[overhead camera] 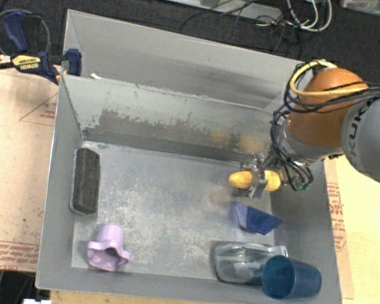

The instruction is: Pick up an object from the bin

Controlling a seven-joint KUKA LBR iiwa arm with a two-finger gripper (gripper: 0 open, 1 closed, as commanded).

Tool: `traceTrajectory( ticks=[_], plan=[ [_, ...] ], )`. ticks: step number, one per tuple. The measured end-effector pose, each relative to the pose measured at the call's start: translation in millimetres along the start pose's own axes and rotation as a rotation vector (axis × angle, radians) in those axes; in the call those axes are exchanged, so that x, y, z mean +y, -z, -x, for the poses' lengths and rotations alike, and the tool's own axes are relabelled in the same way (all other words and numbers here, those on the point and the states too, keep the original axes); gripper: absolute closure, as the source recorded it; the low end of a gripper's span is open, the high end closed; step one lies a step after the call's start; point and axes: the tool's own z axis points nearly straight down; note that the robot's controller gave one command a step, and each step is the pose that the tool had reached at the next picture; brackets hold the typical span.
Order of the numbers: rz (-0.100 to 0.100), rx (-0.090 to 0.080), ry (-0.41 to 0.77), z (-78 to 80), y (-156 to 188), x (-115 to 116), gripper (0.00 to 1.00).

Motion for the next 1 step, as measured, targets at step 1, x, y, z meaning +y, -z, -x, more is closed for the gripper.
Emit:
traceTrajectory(
  ticks=[1],
  plan=[
    [0.002,0.005,0.001,-0.6,36.0,1.5,1.0]
  ],
)
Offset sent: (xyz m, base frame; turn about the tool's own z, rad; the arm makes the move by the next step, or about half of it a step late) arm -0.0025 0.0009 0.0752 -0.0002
